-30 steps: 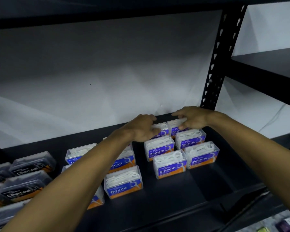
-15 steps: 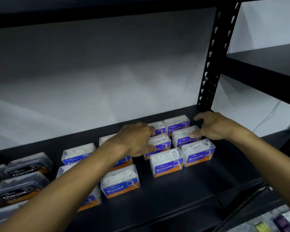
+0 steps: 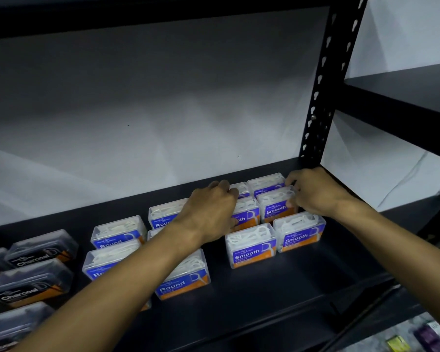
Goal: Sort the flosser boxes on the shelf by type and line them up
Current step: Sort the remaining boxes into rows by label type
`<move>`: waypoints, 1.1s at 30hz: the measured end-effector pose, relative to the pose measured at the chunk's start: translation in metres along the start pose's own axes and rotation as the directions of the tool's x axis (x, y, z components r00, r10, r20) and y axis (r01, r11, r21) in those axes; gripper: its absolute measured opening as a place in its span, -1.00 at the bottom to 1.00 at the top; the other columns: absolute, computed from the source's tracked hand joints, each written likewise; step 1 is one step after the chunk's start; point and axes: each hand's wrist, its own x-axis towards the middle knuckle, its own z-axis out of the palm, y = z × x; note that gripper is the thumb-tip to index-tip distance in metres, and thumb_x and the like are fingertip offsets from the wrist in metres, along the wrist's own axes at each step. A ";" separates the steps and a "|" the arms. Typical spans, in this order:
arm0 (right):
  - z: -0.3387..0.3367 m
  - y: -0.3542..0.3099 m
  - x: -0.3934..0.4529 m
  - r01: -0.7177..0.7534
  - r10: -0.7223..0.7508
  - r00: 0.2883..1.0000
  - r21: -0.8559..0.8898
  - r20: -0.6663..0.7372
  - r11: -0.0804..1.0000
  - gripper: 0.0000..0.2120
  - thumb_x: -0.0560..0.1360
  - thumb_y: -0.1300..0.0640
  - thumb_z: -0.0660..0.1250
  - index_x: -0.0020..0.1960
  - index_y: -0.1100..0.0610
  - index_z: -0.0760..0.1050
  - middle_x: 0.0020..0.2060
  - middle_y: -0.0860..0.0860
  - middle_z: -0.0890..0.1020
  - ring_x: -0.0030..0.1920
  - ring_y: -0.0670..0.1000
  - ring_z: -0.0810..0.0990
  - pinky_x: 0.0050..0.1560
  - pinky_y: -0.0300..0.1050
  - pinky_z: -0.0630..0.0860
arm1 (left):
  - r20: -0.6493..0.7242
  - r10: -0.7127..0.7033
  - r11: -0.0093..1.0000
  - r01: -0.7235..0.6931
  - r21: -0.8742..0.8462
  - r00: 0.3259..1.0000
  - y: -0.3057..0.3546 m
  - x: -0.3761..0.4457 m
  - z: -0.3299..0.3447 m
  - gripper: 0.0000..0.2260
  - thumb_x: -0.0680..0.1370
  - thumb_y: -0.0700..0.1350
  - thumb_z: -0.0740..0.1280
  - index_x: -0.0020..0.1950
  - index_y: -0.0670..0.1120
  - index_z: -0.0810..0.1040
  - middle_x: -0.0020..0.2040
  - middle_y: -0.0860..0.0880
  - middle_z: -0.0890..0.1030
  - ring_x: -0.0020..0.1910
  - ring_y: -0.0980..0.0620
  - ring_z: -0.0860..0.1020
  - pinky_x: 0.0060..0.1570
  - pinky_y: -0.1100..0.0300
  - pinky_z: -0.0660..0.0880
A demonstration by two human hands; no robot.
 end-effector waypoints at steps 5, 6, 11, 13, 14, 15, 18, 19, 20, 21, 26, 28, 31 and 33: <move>0.004 0.001 0.003 -0.003 0.003 1.000 0.015 -0.018 1.000 -0.65 0.38 0.18 0.49 0.13 0.09 0.52 0.03 0.05 0.60 -0.04 0.03 0.59 -0.06 -0.11 0.53 | -0.009 -0.011 1.000 0.010 -0.017 1.000 0.002 0.000 0.003 -0.49 0.51 0.11 0.38 0.37 -0.09 0.38 0.30 -0.09 0.46 0.23 -0.05 0.44 0.09 0.03 0.47; 0.004 0.002 0.004 -0.002 0.002 1.000 0.012 -0.023 1.000 -0.65 0.38 0.18 0.49 0.13 0.09 0.51 0.02 0.05 0.60 -0.04 0.03 0.59 -0.05 -0.10 0.54 | -0.012 -0.014 1.000 0.014 -0.019 1.000 0.002 0.000 0.003 -0.49 0.51 0.11 0.38 0.37 -0.09 0.38 0.30 -0.09 0.46 0.23 -0.05 0.44 0.09 0.04 0.47; 0.007 0.005 0.008 0.007 -0.006 0.999 0.011 -0.052 1.000 -0.70 0.39 0.19 0.47 0.08 0.07 0.50 -0.01 0.05 0.60 -0.07 0.03 0.59 -0.09 -0.10 0.56 | -0.029 -0.023 0.999 0.022 -0.035 0.999 0.002 0.001 0.004 -0.49 0.51 0.10 0.38 0.36 -0.11 0.38 0.28 -0.10 0.46 0.23 -0.06 0.44 0.07 0.05 0.46; 0.009 0.005 0.009 0.013 -0.013 0.998 0.012 -0.054 1.000 -0.70 0.39 0.18 0.48 0.07 0.07 0.49 -0.01 0.04 0.60 -0.07 0.03 0.59 -0.09 -0.10 0.57 | -0.034 -0.028 0.999 0.027 -0.043 0.999 0.001 0.001 0.004 -0.50 0.51 0.09 0.38 0.36 -0.11 0.38 0.28 -0.11 0.46 0.23 -0.07 0.44 0.07 0.05 0.46; 0.009 0.005 0.010 0.015 -0.015 0.998 0.012 -0.054 1.000 -0.70 0.38 0.17 0.48 0.07 0.07 0.49 -0.02 0.04 0.60 -0.07 0.02 0.59 -0.08 -0.09 0.57 | -0.037 -0.031 0.998 0.029 -0.048 0.999 0.001 0.001 0.004 -0.50 0.51 0.09 0.39 0.36 -0.11 0.39 0.28 -0.10 0.46 0.22 -0.06 0.45 0.08 0.05 0.46; 0.010 0.005 0.010 0.016 -0.015 0.998 0.014 -0.054 1.000 -0.69 0.38 0.17 0.49 0.07 0.07 0.49 -0.02 0.04 0.60 -0.07 0.02 0.59 -0.08 -0.09 0.57 | -0.039 -0.033 0.998 0.031 -0.050 0.999 0.000 0.002 0.005 -0.50 0.51 0.09 0.39 0.35 -0.11 0.39 0.28 -0.10 0.47 0.22 -0.06 0.45 0.08 0.05 0.46; 0.010 0.006 0.011 0.018 -0.017 0.998 0.020 -0.056 1.000 -0.68 0.37 0.16 0.50 0.07 0.06 0.49 -0.02 0.03 0.60 -0.07 0.02 0.59 -0.09 -0.09 0.57 | -0.043 -0.032 0.999 0.031 -0.041 0.999 0.000 0.003 0.006 -0.50 0.50 0.09 0.40 0.35 -0.11 0.39 0.27 -0.11 0.47 0.22 -0.07 0.45 0.08 0.04 0.46; 0.010 0.007 0.011 0.017 -0.016 0.998 0.022 -0.056 1.000 -0.68 0.37 0.16 0.50 0.07 0.06 0.49 -0.02 0.03 0.60 -0.07 0.02 0.59 -0.09 -0.09 0.57 | -0.044 -0.031 0.999 0.030 -0.041 0.999 0.000 0.004 0.006 -0.49 0.50 0.09 0.40 0.35 -0.11 0.39 0.27 -0.11 0.47 0.22 -0.07 0.45 0.08 0.05 0.46; 0.011 0.007 0.012 0.017 -0.016 0.998 0.023 -0.055 1.000 -0.67 0.37 0.16 0.50 0.07 0.06 0.49 -0.02 0.03 0.60 -0.07 0.02 0.59 -0.09 -0.09 0.57 | -0.046 -0.030 0.999 0.028 -0.040 0.998 0.000 0.003 0.006 -0.49 0.50 0.09 0.40 0.35 -0.11 0.39 0.27 -0.11 0.47 0.22 -0.07 0.45 0.08 0.05 0.46; 0.011 0.007 0.012 0.019 -0.017 0.998 0.023 -0.053 1.000 -0.67 0.37 0.16 0.50 0.08 0.06 0.49 -0.02 0.03 0.60 -0.07 0.02 0.59 -0.09 -0.08 0.58 | -0.049 -0.029 0.999 0.027 -0.037 0.998 -0.001 0.003 0.006 -0.50 0.50 0.09 0.40 0.35 -0.11 0.39 0.27 -0.11 0.47 0.22 -0.07 0.45 0.08 0.05 0.46; 0.012 0.008 0.013 0.015 -0.013 0.998 0.037 -0.059 0.999 -0.64 0.38 0.16 0.49 0.13 0.06 0.48 0.04 0.04 0.60 -0.05 0.01 0.59 -0.06 -0.08 0.58 | -0.046 -0.024 0.999 0.023 -0.026 0.999 -0.002 0.003 0.006 -0.50 0.50 0.11 0.39 0.34 -0.10 0.40 0.26 -0.10 0.48 0.21 -0.07 0.45 0.07 0.04 0.46; 0.010 0.008 0.011 0.022 -0.020 0.998 0.042 -0.056 0.999 -0.61 0.37 0.16 0.49 0.16 0.08 0.47 0.06 0.04 0.59 -0.05 -0.01 0.56 -0.06 -0.10 0.56 | -0.052 -0.027 0.999 0.025 -0.029 0.998 -0.003 0.002 0.003 -0.49 0.51 0.14 0.37 0.35 -0.08 0.39 0.26 -0.09 0.48 0.20 -0.06 0.45 0.07 0.02 0.48; 0.005 0.009 0.004 0.033 -0.030 0.998 0.052 -0.058 0.998 -0.51 0.38 0.15 0.49 0.26 0.10 0.43 0.13 0.05 0.56 -0.06 -0.03 0.52 -0.10 -0.17 0.48 | -0.099 -0.027 0.999 0.024 -0.028 0.995 -0.004 -0.002 -0.004 -0.57 0.56 0.15 0.28 0.34 -0.04 0.40 0.26 -0.06 0.50 0.20 -0.04 0.44 0.06 0.03 0.49; 0.002 0.011 -0.002 0.043 -0.036 0.993 0.070 -0.108 0.997 -0.50 0.41 0.08 0.47 0.30 0.09 0.41 0.18 0.05 0.54 0.04 0.00 0.54 -0.02 -0.14 0.50 | -0.153 -0.012 0.999 0.004 -0.053 0.988 0.000 -0.007 -0.011 -0.62 0.59 0.13 0.22 0.33 -0.03 0.42 0.26 -0.04 0.51 0.20 -0.03 0.45 0.05 0.03 0.50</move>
